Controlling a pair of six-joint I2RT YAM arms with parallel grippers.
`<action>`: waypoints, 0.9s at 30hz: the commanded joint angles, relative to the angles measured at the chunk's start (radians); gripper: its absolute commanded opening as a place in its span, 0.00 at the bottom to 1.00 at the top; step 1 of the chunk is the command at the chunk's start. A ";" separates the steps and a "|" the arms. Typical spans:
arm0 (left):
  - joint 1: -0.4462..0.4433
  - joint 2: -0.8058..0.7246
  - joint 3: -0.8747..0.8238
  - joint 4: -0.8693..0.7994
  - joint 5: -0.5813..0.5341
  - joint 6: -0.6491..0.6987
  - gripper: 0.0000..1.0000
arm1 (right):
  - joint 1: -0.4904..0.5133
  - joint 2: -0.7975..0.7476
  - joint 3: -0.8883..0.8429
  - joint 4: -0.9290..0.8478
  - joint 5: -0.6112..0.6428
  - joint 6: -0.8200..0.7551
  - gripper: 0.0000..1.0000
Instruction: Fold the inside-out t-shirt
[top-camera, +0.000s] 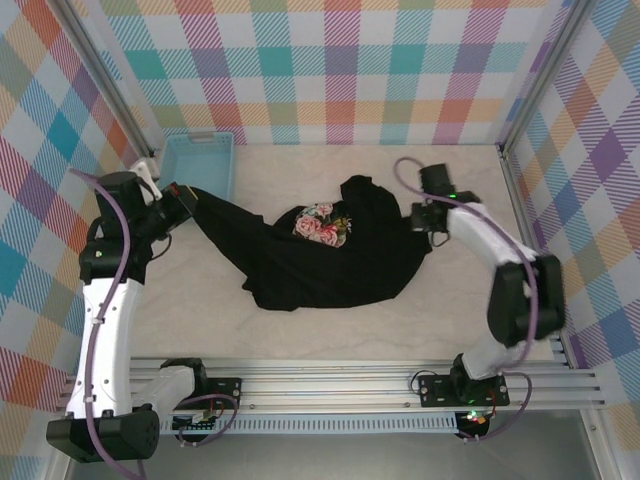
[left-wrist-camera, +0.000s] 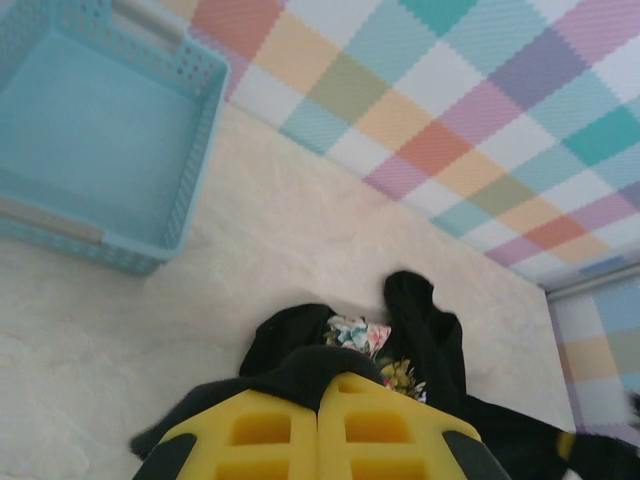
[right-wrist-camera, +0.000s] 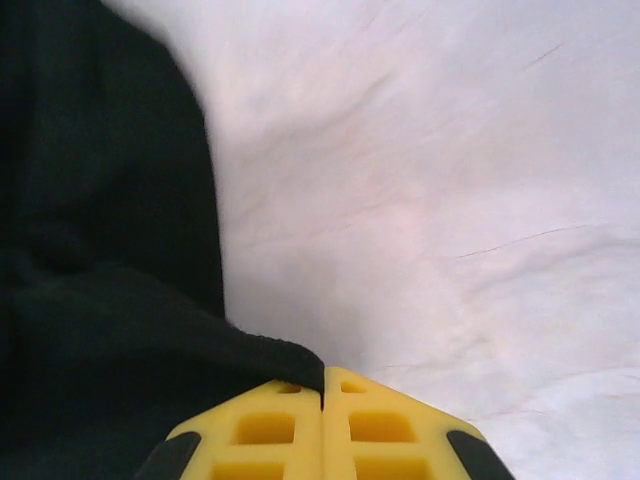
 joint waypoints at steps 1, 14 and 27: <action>0.049 -0.012 0.046 0.008 -0.018 0.009 0.00 | -0.077 -0.164 -0.040 0.036 -0.150 0.065 0.00; 0.104 -0.003 0.040 -0.016 -0.021 0.030 0.00 | -0.150 -0.372 -0.273 0.091 -0.418 0.240 0.00; 0.104 -0.033 -0.127 -0.005 -0.029 0.066 0.00 | -0.064 -0.443 -0.488 0.056 -0.330 0.349 0.39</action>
